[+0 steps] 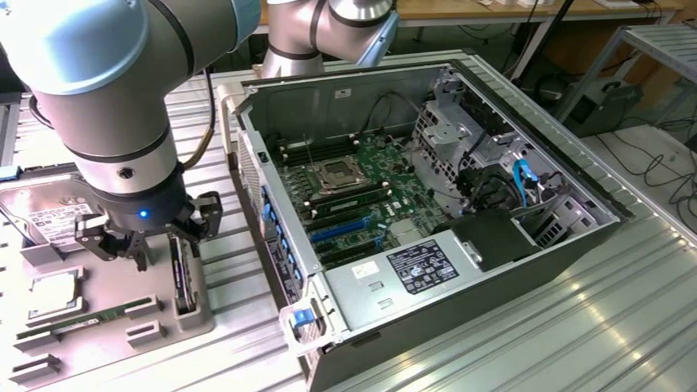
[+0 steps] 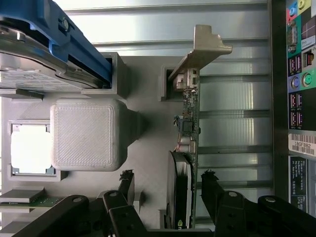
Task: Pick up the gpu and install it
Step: 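Pick up the gpu and move the gpu toward the slot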
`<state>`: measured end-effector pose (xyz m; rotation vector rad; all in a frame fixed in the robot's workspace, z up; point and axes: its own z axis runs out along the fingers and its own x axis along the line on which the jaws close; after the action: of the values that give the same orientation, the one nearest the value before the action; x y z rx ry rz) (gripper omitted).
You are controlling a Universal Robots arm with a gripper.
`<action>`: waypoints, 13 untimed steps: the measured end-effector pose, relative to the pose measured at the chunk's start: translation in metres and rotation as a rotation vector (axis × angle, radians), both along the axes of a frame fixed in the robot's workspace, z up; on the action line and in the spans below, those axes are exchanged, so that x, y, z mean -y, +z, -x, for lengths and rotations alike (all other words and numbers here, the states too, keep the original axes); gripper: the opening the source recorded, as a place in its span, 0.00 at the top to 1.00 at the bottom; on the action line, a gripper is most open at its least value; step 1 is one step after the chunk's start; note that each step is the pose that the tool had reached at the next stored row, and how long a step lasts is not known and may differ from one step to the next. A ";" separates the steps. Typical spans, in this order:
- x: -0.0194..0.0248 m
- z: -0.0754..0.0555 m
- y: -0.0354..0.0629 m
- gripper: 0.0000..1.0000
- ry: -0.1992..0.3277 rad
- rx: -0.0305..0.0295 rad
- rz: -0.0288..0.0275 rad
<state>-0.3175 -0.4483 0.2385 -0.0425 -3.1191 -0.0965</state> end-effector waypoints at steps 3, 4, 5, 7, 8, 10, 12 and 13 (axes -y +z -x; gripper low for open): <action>0.0000 0.000 -0.0001 0.34 0.000 0.0001 0.0000; 0.0000 0.000 -0.0005 0.34 0.000 0.0002 -0.0002; 0.0000 0.000 -0.0012 0.34 0.000 0.0004 -0.0004; 0.0001 0.000 -0.0028 0.34 0.000 0.0000 0.0000; 0.0001 -0.001 -0.0039 0.34 0.000 0.0000 -0.0001; 0.0001 -0.002 -0.0061 0.34 0.000 0.0000 -0.0001; 0.0004 -0.002 -0.0086 0.34 -0.001 0.0000 0.0000; 0.0004 -0.002 -0.0098 0.34 -0.001 0.0000 0.0000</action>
<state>-0.3155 -0.4488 0.2287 -0.0433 -3.1191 -0.0965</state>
